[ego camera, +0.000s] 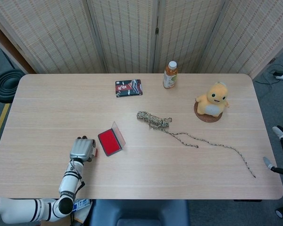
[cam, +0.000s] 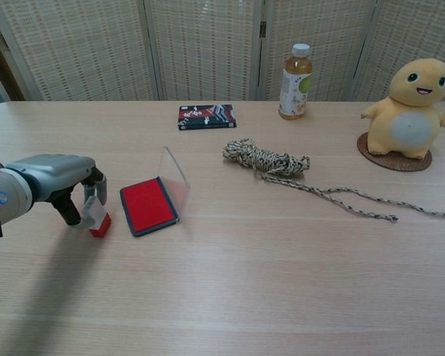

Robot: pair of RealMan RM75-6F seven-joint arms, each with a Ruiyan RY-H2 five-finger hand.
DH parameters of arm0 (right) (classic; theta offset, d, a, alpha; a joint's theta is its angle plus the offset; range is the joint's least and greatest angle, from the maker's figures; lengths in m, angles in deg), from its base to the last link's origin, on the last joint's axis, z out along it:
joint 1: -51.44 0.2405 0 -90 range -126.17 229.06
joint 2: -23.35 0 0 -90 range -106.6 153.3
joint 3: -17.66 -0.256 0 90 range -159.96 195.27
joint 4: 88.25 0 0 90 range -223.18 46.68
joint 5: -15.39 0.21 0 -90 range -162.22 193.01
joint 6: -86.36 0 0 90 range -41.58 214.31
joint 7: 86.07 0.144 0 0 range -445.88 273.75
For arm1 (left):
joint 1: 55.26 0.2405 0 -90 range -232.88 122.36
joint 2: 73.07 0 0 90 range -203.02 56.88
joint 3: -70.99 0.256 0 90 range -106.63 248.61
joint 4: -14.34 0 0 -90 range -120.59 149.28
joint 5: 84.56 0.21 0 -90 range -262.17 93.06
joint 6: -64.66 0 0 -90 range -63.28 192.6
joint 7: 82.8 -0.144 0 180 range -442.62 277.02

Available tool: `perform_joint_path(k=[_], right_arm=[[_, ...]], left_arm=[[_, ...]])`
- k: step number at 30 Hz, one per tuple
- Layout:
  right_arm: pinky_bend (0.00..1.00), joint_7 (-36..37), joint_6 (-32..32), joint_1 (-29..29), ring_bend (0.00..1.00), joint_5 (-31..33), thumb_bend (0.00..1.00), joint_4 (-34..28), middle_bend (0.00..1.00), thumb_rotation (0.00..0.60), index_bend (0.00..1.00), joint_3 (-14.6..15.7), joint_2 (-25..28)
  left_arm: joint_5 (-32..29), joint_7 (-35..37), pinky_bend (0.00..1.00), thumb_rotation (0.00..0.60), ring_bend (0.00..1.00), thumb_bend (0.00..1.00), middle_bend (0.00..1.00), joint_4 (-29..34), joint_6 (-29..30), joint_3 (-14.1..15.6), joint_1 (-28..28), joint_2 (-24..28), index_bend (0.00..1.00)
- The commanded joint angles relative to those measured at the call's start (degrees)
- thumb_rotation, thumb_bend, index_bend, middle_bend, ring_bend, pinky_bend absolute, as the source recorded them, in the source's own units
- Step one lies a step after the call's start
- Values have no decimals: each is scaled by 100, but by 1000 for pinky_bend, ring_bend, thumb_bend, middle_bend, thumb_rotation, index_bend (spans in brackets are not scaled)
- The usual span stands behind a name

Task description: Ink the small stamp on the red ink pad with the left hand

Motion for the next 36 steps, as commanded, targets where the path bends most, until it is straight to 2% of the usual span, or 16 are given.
perform_joint_path(k=[1,6,11,18,22,24,27,31,36], right_arm=[[0,0,-1,1,0,6,310,6,0,600,0,-4,-2],[0,8,9,-6,0,18,310,20,0,600,0,-11,-6],[0,9,15,-10,0,22,310,16,0,600,0,-14,-5],[0,-34,43,-26,0,42,310,-12,0,600,0,-27,-4],[0,-216,86,-40,0,27,311,-82,0,600,0,-20,-20],[0,-333,116,-54,0,42,310,-119,0,600,0,-25,-32],[0,-543,214,-98,0,105,310,-184,0,600,0,-58,-63],[0,-951,273,-152,0,322,310,-282,0,600,0,-123,-137],[0,-1747,476,-208,0,480,310,-492,0,600,0,-197,-308]], left_arm=[[76,67,257,599,75,307,303,69,-66,13,27,70,217],[74,95,257,563,29,305,240,144,-100,-7,33,128,97],[175,15,257,559,28,300,238,387,124,9,63,252,88],[765,-357,257,600,28,300,238,1779,1612,208,454,930,88],[1527,-272,257,600,28,300,238,2455,2469,592,934,1337,89],[1944,-111,257,600,29,300,238,2574,2734,828,1183,1471,89],[2768,419,257,600,27,300,237,2519,3077,1255,1650,1691,87],[3761,1735,256,600,8,300,203,1973,3429,1678,2347,1997,60],[4191,3163,247,600,0,300,134,1187,3552,1767,2926,2323,27]])
